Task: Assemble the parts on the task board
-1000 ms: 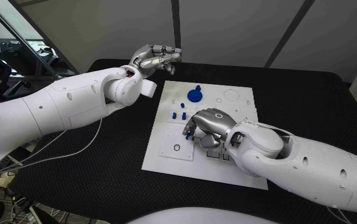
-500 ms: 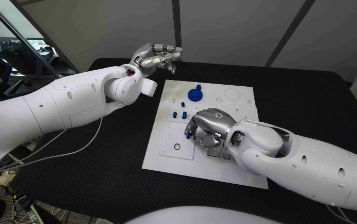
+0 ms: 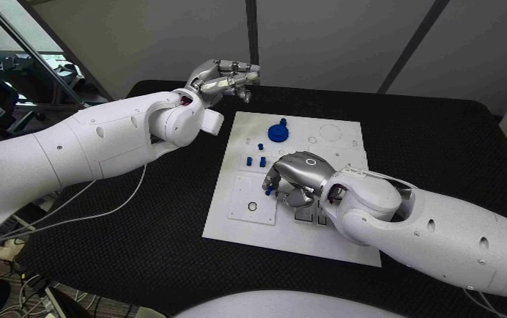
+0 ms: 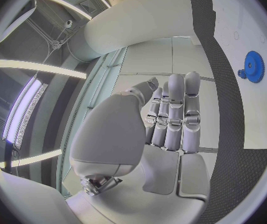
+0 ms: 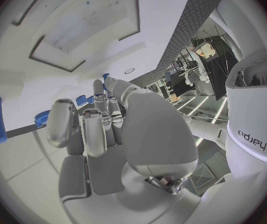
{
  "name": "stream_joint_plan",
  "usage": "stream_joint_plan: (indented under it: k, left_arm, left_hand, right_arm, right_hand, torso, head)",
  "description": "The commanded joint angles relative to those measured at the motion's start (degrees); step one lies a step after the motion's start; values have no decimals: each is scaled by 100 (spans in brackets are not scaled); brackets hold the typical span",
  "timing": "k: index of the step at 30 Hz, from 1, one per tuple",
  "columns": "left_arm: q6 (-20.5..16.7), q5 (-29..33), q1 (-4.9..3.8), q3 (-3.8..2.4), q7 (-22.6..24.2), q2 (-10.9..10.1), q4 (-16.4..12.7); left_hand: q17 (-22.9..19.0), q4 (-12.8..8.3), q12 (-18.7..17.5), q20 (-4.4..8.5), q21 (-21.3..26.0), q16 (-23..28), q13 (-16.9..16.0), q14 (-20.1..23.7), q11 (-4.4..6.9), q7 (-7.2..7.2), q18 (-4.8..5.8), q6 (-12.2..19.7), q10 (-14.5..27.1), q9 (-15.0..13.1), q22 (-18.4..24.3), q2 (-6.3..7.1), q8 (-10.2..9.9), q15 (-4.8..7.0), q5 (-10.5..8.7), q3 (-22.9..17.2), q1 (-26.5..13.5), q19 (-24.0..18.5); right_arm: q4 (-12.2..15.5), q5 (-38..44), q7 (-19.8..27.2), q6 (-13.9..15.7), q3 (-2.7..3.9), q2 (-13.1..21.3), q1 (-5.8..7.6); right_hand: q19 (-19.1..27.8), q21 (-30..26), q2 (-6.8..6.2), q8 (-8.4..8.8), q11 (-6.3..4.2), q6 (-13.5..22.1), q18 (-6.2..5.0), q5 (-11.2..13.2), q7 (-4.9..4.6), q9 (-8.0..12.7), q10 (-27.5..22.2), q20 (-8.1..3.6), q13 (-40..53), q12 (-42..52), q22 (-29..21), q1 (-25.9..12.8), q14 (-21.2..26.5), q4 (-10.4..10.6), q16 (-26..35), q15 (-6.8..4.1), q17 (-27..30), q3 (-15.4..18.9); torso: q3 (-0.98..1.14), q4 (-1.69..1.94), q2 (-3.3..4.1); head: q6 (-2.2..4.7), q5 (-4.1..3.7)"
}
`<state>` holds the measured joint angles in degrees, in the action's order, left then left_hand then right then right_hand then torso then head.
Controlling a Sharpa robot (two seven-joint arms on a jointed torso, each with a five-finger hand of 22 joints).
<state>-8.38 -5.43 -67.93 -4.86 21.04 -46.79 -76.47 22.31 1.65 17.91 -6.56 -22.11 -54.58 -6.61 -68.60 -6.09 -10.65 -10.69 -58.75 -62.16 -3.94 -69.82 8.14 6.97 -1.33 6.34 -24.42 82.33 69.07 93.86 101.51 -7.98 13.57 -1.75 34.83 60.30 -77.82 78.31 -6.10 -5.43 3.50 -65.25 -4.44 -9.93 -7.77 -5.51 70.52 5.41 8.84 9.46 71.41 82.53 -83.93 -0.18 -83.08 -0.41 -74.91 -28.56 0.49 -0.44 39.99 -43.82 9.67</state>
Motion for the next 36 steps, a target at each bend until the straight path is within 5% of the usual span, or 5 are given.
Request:
stream_joint_plan:
  k: [1, 15, 20, 25, 36]
  left_arm:
    - [71, 36, -14, -4, 12, -3, -9]
    - [95, 36, -23, -4, -7, -5, -15]
    - [107, 36, -25, -4, -17, -2, -16]
    - [106, 36, -28, -4, -30, -7, -15]
    - [70, 36, -32, -4, -14, -3, 18]
  left_hand:
    - [-5, 4, 14, -17, 35, 38, -6, 38, -3, 6, 34, 48, 35, 7, 9, 15, 35, 8, -4, 37, -48, -41]
    - [-9, 3, 20, -18, 40, 41, -7, 43, -5, 4, 34, 55, 43, 7, 12, 13, 36, 7, -3, 38, -48, -44]
    - [-9, 3, 20, -18, 40, 41, -7, 43, -5, 4, 34, 55, 43, 7, 12, 13, 36, 7, -3, 38, -48, -44]
    - [-9, 3, 20, -18, 40, 41, -7, 43, -5, 4, 34, 55, 43, 7, 12, 13, 36, 7, -3, 38, -48, -44]
    - [-15, 1, 30, -20, 47, 43, -8, 49, -7, 2, 34, 61, 54, 7, 16, 9, 38, 5, -2, 41, -48, -48]
  right_arm:
    - [3, 105, -18, -202, -3, -20, 3]
    - [16, 194, -49, -445, -4, -70, 3]
    - [-22, 210, -117, -362, -4, -79, 4]
    - [-49, 216, -129, -285, -4, -66, 4]
    - [203, -125, 118, 489, -2, 223, 7]
  right_hand:
    - [-17, 25, 32, 2, 28, 0, 17, -3, -30, -10, 1, 3, -2, -25, 9, -32, -379, -43, -37, -25, -262, 0]
    - [4, 12, 10, 18, 32, 5, 12, 4, -33, -11, -2, 12, -6, -58, -12, -97, -373, -52, -29, -18, -241, 36]
    - [164, -134, -116, 189, 202, 655, -27, -11, -183, 141, -490, 117, -155, -352, -221, -346, -338, 35, 27, 126, -134, 73]
    - [528, -515, -248, 180, 306, 1101, -151, -21, -152, 166, -1105, 208, -320, -528, -754, -485, -230, 68, 259, 205, 266, 195]
    - [533, -596, -191, 94, 295, 979, -167, -166, -149, 111, -1193, 215, -346, -275, -843, -493, -199, 78, 358, 195, 429, 324]
  torso:
    - [-1, 1, -2]
    - [-3, 1, -2]
    - [-3, -1, -5]
    - [-3, -1, -5]
    - [1, -5, -15]
  head:
    - [-7, 3]
    - [-51, 35]
    - [-51, 50]
    - [-53, 51]
    - [-31, 34]
